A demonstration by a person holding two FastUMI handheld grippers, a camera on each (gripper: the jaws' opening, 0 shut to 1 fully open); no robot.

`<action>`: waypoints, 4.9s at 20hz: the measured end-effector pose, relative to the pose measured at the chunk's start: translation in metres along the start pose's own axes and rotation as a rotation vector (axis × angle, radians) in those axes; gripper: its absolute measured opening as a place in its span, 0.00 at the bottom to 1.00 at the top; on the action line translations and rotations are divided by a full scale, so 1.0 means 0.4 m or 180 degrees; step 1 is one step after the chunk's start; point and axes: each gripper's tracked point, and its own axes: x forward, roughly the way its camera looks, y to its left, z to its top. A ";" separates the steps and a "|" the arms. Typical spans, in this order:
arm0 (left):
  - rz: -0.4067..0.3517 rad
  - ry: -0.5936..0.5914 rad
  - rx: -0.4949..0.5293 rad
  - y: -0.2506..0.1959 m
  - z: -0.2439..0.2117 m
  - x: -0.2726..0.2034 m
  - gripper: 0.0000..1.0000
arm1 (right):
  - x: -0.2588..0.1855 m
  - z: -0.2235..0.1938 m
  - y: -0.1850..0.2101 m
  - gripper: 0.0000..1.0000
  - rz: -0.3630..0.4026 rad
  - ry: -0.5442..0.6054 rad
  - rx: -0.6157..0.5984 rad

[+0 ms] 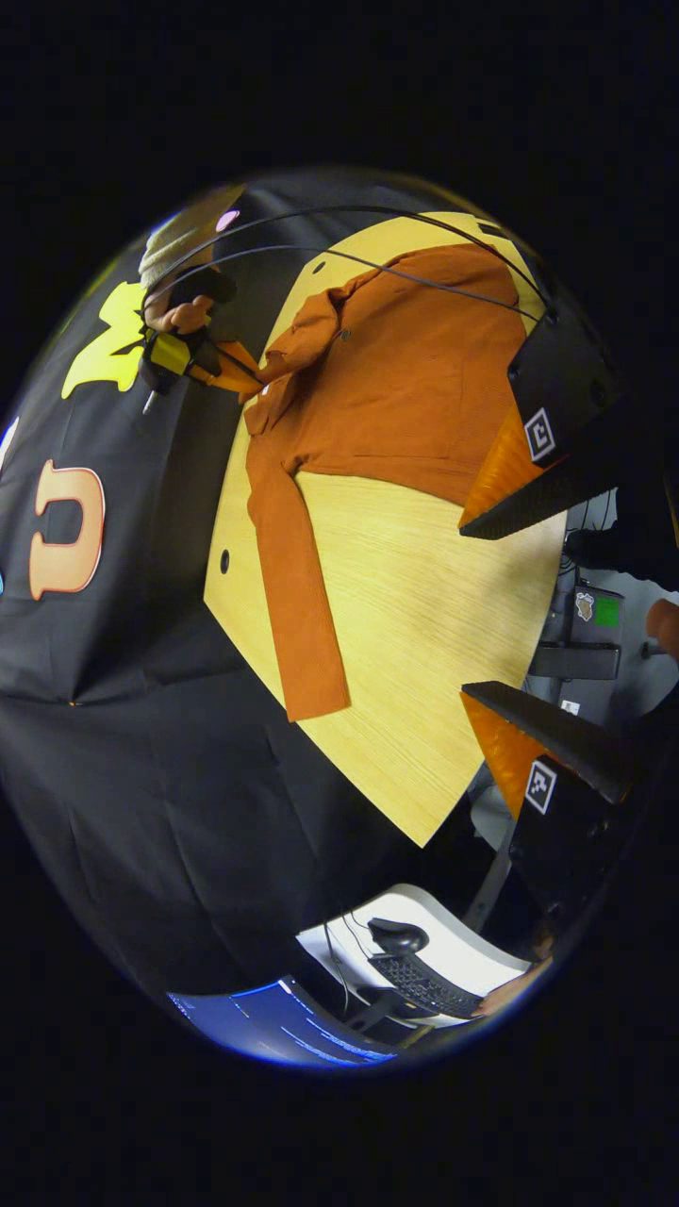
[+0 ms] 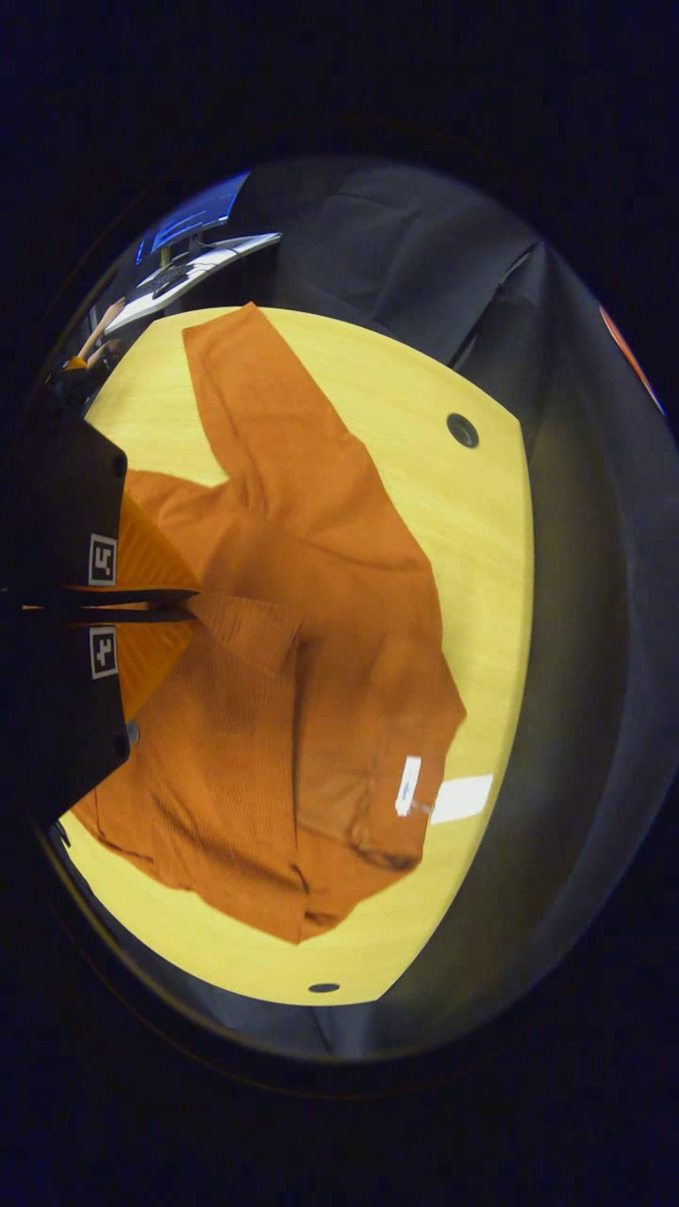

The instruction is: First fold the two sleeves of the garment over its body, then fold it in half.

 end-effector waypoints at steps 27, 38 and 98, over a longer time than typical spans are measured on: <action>0.0052 0.0314 -0.0281 0.122 0.192 0.152 0.99 | -0.002 -0.183 -0.035 0.99 0.0365 -0.0103 0.0660; 0.0037 0.1402 0.0055 0.191 0.343 0.367 0.98 | -0.114 -0.566 -0.192 0.99 0.0197 -0.0086 0.0424; -0.0471 0.1999 0.1211 -0.585 0.627 0.463 0.03 | -0.170 -0.881 -0.532 0.98 0.0361 0.0028 0.1265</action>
